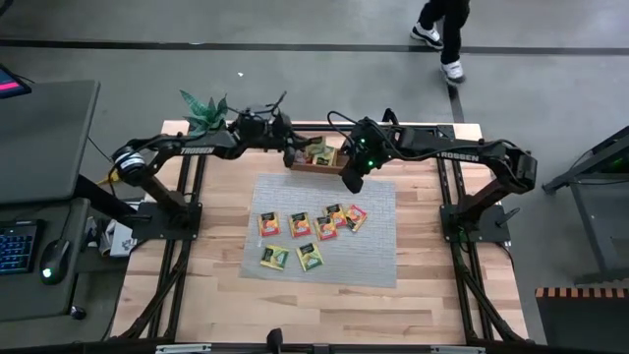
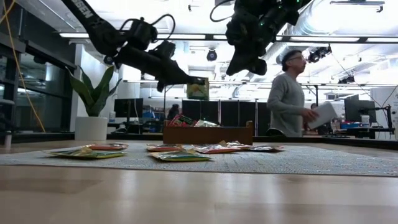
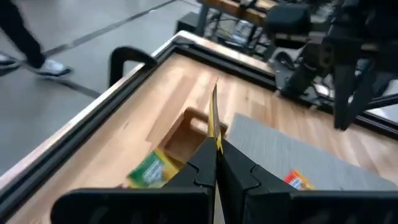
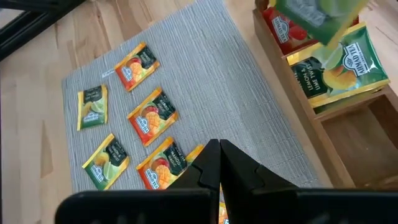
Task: Pick & Place Tea
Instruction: Put the yellow tea bag into the middle section of the wooden organizer
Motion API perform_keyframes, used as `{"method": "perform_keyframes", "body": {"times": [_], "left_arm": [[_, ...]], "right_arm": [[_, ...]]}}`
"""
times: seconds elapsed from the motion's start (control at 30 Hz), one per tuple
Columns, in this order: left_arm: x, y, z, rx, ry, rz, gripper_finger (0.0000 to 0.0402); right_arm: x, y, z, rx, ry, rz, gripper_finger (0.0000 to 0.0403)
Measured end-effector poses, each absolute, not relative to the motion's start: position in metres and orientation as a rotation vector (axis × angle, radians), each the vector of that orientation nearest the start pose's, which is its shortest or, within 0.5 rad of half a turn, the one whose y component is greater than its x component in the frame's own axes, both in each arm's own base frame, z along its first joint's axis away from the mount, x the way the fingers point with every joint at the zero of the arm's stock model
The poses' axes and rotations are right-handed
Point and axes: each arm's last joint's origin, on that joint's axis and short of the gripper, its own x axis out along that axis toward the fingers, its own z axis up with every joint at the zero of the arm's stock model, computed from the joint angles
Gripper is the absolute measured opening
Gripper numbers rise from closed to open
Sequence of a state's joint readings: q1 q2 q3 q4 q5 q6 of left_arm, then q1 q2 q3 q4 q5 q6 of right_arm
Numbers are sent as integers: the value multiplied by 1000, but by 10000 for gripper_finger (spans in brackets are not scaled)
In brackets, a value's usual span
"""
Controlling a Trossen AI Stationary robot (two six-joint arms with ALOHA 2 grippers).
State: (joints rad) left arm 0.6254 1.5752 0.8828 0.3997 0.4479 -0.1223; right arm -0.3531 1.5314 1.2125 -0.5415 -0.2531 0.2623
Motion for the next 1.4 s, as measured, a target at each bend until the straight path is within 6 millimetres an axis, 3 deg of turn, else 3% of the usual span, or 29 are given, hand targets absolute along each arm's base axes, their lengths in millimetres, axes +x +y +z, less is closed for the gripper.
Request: {"method": "perform_keyframes", "body": {"times": [0.33,0.53,0.67,0.93,1.4], "left_arm": [[313,209,230,-275,344,117,0],[326,219,216,-333,431,128,0],[329,221,201,-392,513,130,0],[334,225,191,-429,530,135,0],[334,226,190,-483,534,180,0]], "right_arm": [[306,-105,275,527,807,-216,0],[306,-105,275,533,806,-228,0],[306,-106,275,532,806,-232,0],[306,-106,275,529,806,-240,0],[306,-106,275,543,805,-245,0]]}}
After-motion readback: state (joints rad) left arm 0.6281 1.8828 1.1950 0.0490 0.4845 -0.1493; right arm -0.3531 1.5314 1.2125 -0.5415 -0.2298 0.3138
